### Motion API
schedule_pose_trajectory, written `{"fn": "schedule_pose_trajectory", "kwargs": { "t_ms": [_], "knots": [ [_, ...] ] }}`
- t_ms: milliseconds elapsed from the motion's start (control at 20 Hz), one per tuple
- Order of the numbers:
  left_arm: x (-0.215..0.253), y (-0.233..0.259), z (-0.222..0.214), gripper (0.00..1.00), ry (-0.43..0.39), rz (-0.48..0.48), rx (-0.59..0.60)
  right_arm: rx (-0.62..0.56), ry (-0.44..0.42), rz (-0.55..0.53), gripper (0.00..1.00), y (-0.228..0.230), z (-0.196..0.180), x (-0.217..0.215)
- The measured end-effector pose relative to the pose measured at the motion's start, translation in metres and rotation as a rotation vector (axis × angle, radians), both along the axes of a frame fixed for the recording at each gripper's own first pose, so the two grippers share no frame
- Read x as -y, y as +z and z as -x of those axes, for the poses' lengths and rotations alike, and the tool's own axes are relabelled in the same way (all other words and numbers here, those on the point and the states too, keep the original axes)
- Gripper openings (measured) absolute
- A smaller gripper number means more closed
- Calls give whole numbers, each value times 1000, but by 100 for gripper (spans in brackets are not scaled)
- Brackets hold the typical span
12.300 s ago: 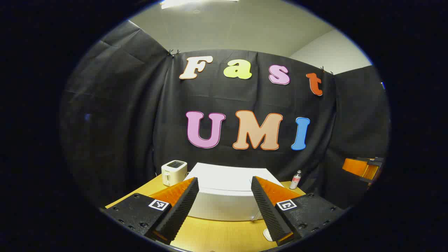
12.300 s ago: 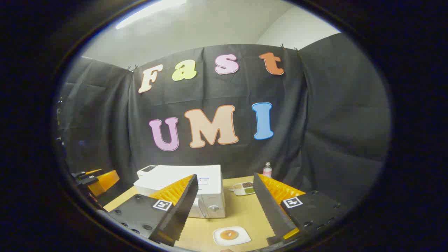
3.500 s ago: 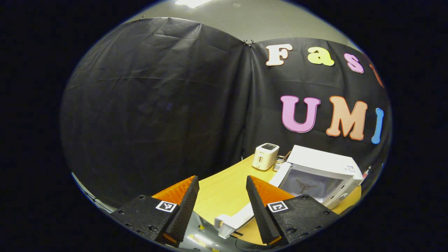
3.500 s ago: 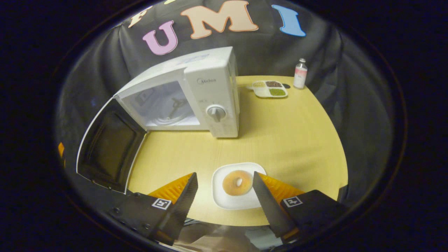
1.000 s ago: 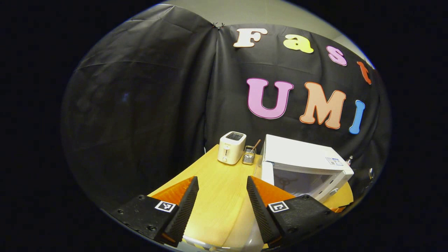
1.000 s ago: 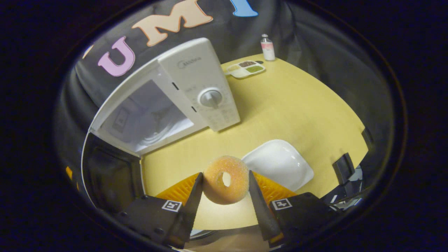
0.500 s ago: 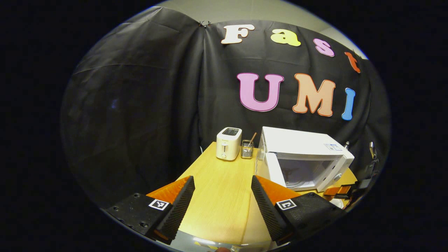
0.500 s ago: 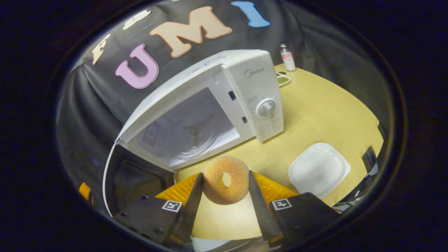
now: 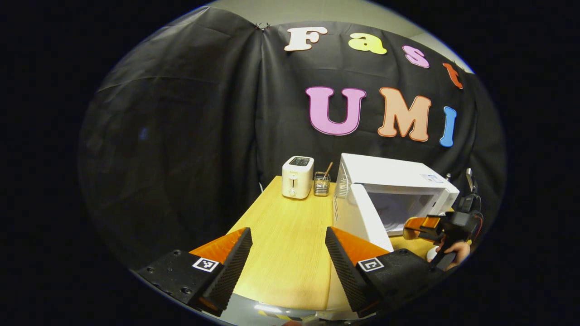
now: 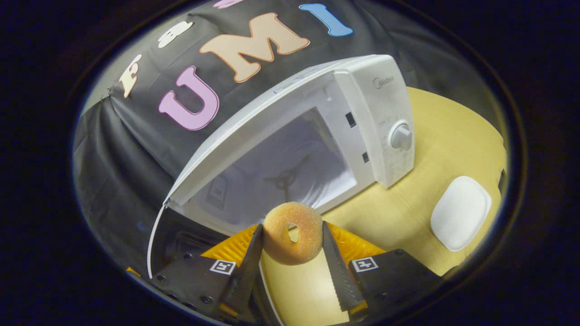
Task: Open the microwave oven with the left hand, put the food in, and close the microwave oven.
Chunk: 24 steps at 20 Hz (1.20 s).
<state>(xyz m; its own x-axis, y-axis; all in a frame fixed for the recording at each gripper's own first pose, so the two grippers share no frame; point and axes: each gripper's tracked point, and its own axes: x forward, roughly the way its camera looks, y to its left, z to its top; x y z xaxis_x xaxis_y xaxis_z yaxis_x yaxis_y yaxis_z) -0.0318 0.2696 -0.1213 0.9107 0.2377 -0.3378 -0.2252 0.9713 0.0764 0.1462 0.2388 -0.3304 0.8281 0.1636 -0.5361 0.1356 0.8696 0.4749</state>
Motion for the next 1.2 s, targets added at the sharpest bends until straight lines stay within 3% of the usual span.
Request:
{"fn": "schedule_pose_trajectory", "kwargs": {
  "t_ms": [450,500,600,650,1100,1150,1200],
  "knots": [
    [-25,-13,5,96,41,0,-27,56,-87,-22,74,-13,-63,-18],
    [-28,-15,8,95,48,2,-34,73,-105,-20,80,-12,-69,-17],
    [-32,-18,10,96,61,0,-43,98,-139,-12,80,-13,-80,-13],
    [-34,-19,11,96,66,-1,-47,102,-152,-15,73,-13,-85,-13],
    [-40,-26,15,96,86,4,-66,133,-222,1,73,-23,-113,-7],
    [-41,-28,14,96,86,5,-70,141,-223,-2,85,-21,-114,-7],
    [-41,-29,14,96,86,8,-72,153,-226,0,87,-19,-114,-7]
  ]
}}
